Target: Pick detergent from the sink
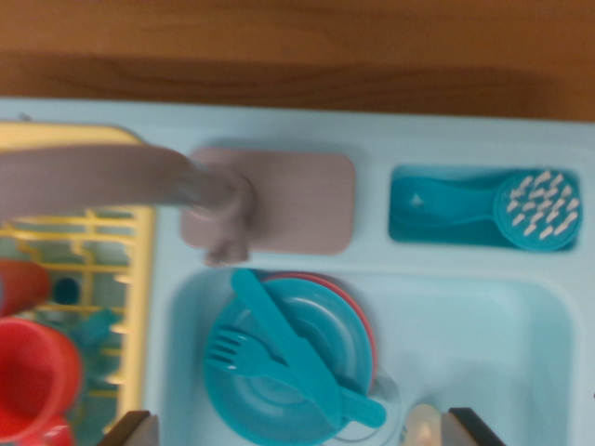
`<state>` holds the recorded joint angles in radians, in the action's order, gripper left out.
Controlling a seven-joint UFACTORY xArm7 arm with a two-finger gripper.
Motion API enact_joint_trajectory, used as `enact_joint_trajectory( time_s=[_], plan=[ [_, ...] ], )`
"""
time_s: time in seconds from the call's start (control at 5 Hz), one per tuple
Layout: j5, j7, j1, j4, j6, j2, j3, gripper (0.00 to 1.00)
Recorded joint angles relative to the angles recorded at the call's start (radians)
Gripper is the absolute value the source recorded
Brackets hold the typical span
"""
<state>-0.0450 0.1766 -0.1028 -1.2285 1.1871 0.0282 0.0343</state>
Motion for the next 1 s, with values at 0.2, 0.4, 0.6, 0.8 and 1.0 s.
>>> enact_joint_trajectory(
  time_s=[0.2, 0.4, 0.6, 0.8, 1.0],
  plan=[
    [-0.0035, 0.026, -0.0082, 0.047, -0.047, 0.007, 0.01, 0.0],
    [-0.0035, 0.026, -0.0082, 0.047, -0.047, 0.007, 0.01, 0.0],
    [-0.0071, 0.052, -0.0163, 0.094, -0.094, 0.013, 0.02, 0.0],
    [-0.0071, 0.052, -0.0163, 0.094, -0.094, 0.013, 0.02, 0.0],
    [-0.0105, 0.078, -0.0242, 0.14, -0.14, 0.02, 0.03, 0.0]
  ],
)
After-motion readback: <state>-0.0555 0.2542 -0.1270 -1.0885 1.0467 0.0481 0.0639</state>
